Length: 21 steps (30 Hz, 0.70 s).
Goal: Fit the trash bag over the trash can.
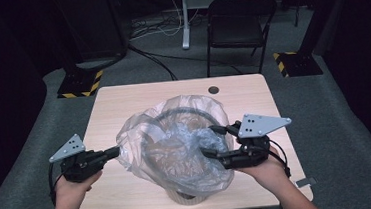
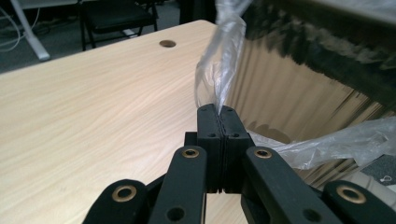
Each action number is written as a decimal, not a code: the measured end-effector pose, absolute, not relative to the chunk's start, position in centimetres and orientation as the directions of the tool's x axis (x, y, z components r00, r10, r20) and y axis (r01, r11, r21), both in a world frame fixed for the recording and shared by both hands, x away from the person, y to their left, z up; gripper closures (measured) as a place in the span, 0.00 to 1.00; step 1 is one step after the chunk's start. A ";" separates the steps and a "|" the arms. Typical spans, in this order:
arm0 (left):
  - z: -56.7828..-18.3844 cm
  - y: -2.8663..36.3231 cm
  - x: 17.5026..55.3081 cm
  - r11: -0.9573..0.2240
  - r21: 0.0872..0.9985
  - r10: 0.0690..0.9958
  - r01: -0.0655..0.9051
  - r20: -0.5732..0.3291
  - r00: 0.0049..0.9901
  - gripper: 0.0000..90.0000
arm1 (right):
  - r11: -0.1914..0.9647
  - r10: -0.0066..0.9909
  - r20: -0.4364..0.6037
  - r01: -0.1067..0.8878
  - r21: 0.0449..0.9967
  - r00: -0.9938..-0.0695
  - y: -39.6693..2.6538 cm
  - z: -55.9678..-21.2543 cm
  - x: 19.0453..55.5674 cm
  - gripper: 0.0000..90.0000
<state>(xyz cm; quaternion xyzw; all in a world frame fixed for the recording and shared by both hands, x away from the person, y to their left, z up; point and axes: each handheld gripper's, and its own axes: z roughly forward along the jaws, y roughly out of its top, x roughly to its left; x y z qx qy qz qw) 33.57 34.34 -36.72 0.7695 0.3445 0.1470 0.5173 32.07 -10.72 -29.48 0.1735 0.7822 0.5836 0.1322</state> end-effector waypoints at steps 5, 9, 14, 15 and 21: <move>-36.7 35.4 33.5 -0.195 0.892 0.703 0.408 -0.163 0.692 0.91 | 0.253 0.426 -0.021 0.097 0.962 -0.904 -10.8 -29.1 31.6 0.40; -35.0 35.3 32.8 -0.160 0.913 0.714 0.375 -0.156 0.683 0.66 | 0.266 0.415 -0.019 0.101 0.958 -0.910 -10.3 -29.1 31.6 0.40; -32.7 35.1 31.8 -0.152 0.932 0.715 0.329 -0.127 0.688 0.53 | 0.295 0.401 -0.033 0.096 0.951 -0.916 -9.2 -29.2 31.4 0.40; -32.3 35.0 31.6 -0.153 0.934 0.713 0.322 -0.122 0.691 0.52 | 0.301 0.399 -0.039 0.091 0.949 -0.916 -9.0 -29.2 31.3 0.40; -31.1 33.8 31.0 -0.152 0.942 0.673 0.300 -0.123 0.729 0.47 | 0.314 0.393 -0.037 0.096 0.944 -0.919 -8.1 -29.8 31.6 0.40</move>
